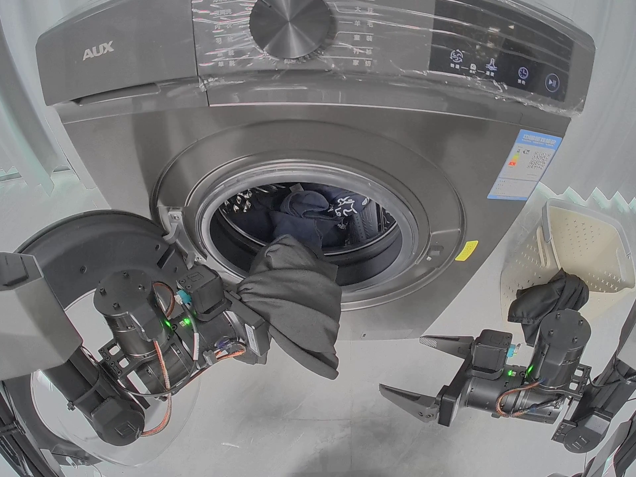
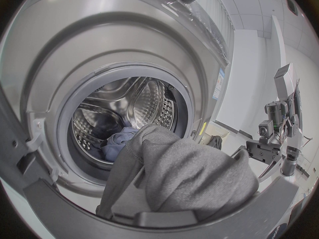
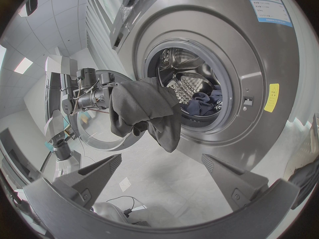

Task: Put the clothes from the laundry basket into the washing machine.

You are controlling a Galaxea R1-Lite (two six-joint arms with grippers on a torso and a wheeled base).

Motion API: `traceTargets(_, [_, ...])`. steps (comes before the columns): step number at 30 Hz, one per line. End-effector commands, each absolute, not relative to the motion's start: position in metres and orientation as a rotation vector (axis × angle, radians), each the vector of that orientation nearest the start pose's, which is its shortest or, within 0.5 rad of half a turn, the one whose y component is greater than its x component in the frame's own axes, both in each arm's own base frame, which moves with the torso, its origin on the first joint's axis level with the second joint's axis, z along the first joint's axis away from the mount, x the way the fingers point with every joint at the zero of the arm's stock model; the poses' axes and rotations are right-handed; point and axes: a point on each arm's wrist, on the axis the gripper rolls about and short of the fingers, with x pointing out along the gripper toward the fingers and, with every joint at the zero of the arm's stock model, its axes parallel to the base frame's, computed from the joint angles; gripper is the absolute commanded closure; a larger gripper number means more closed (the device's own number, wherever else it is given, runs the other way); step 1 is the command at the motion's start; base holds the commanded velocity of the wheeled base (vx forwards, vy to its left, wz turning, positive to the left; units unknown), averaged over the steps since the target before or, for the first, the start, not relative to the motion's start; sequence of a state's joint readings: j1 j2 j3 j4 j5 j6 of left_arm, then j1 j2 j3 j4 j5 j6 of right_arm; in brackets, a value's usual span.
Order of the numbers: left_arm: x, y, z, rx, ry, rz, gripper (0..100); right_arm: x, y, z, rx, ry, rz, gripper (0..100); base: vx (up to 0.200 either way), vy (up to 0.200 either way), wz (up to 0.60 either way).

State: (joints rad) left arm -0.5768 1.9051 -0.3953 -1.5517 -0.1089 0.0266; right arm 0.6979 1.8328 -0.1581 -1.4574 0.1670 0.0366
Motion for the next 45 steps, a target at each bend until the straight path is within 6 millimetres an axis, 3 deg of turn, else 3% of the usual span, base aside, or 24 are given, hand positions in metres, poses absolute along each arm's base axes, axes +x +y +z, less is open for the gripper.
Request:
traceTargets(1, [0.238, -0.161, 0.115, 0.017, -0.041, -0.694, 100, 0.174, 0.155, 0.084, -0.029, 0.244, 0.872, 0, 0.0, 0.0, 0.0])
traceTargets(9, [0.218, -0.183, 0.106, -0.004, 0.014, -0.796, 100, 0.164, 0.157, 0.081, -0.039, 0.267, 0.91, 0, 0.0, 0.0, 0.0])
traceTargets(13, [0.226, -0.193, 0.101, -0.046, 0.028, -0.805, 100, 0.16, 0.159, 0.08, -0.038, 0.274, 0.928, 0, 0.0, 0.0, 0.0])
traceTargets(18, [0.255, -0.202, 0.101, -0.064, -0.018, -0.749, 100, 0.156, 0.159, 0.08, -0.042, 0.28, 0.936, 0, 0.0, 0.0, 0.0])
traceTargets(20, [0.27, -0.206, 0.092, -0.064, -0.014, -0.732, 100, 0.154, 0.16, 0.08, -0.043, 0.281, 0.947, 0, 0.0, 0.0, 0.0])
traceTargets(25, [0.287, -0.211, 0.081, -0.079, -0.009, -0.714, 100, 0.151, 0.161, 0.08, -0.045, 0.282, 0.956, 0, 0.0, 0.0, 0.0])
traceTargets(26, [0.303, -0.216, 0.08, -0.1, -0.037, -0.699, 100, 0.15, 0.16, 0.081, -0.043, 0.277, 0.956, 0, 0.0, 0.0, 0.0])
traceTargets(32, [0.341, -0.224, 0.088, -0.142, -0.144, -0.666, 100, 0.149, 0.16, 0.08, -0.046, 0.287, 0.957, 0, 0.0, 0.0, 0.0])
traceTargets(45, [0.392, -0.246, 0.07, -0.158, -0.178, -0.607, 100, 0.15, 0.16, 0.077, -0.05, 0.302, 0.956, 0, 0.0, 0.0, 0.0])
